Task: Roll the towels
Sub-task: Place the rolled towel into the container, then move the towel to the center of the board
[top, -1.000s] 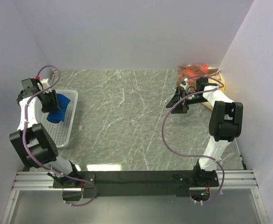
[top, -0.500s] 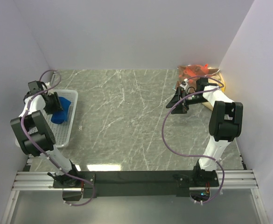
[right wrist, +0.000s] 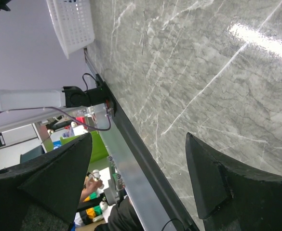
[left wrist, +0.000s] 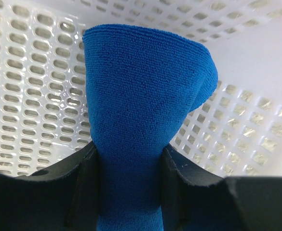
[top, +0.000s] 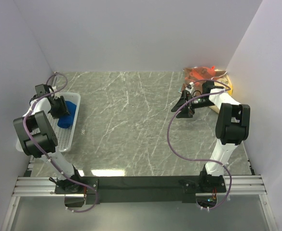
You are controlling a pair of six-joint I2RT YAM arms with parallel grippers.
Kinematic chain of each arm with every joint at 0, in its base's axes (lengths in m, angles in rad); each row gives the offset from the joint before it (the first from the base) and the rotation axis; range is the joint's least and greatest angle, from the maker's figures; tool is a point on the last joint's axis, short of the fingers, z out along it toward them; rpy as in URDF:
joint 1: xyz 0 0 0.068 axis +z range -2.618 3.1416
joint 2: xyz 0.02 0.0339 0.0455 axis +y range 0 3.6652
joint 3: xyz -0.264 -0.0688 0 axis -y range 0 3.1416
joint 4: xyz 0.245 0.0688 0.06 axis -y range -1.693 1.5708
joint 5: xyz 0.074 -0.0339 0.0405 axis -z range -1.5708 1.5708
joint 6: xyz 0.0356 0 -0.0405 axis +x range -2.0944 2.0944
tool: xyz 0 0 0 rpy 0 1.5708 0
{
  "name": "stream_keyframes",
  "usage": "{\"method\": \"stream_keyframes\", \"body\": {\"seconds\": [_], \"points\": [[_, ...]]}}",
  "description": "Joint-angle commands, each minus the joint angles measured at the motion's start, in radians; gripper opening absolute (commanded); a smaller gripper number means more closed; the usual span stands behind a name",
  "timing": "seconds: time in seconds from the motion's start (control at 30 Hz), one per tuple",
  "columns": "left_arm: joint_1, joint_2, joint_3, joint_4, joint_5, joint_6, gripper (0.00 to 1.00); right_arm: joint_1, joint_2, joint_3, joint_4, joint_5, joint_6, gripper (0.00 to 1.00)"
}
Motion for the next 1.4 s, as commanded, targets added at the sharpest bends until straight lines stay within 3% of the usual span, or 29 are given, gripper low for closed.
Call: {"method": "stream_keyframes", "body": {"seconds": [0.0,0.17,0.33,0.43,0.7,0.9,0.93,1.17,1.2,1.27,1.37], "points": [[0.003,-0.006,-0.005,0.030,0.024,-0.012,0.35,-0.002,0.006,0.025,-0.011,-0.029,-0.009,0.84],[0.003,0.012,0.004,0.018,0.047,0.004,0.43,-0.002,0.011,0.030,-0.016,-0.033,-0.013,0.84],[0.002,0.005,0.009,0.007,0.059,0.021,0.65,-0.002,0.009,0.027,-0.019,-0.034,-0.016,0.84],[0.002,-0.005,0.016,-0.005,0.068,0.027,0.73,-0.002,0.012,0.031,-0.019,-0.040,-0.010,0.84],[0.003,-0.052,0.084,-0.060,0.027,0.047,0.74,-0.002,0.008,0.048,-0.033,-0.039,-0.027,0.84],[0.002,-0.179,0.143,-0.112,-0.003,0.131,0.99,-0.004,-0.020,0.085,-0.048,0.013,-0.050,0.84],[0.002,-0.218,0.156,-0.119,0.002,0.151,0.99,-0.004,-0.023,0.106,-0.062,0.023,-0.056,0.84],[-0.067,-0.393,0.245,-0.091,0.031,0.220,1.00,-0.021,-0.066,0.244,-0.113,0.191,-0.104,0.84],[-0.079,-0.409,0.240,-0.078,0.046,0.208,0.99,-0.022,-0.075,0.260,-0.107,0.281,-0.105,0.84],[-0.151,-0.445,0.234,-0.070,0.068,0.205,0.99,-0.024,-0.103,0.304,-0.076,0.398,-0.111,0.84],[-0.318,-0.474,0.211,-0.059,-0.018,0.237,0.99,-0.030,-0.129,0.347,-0.025,0.634,-0.128,0.83]]}}
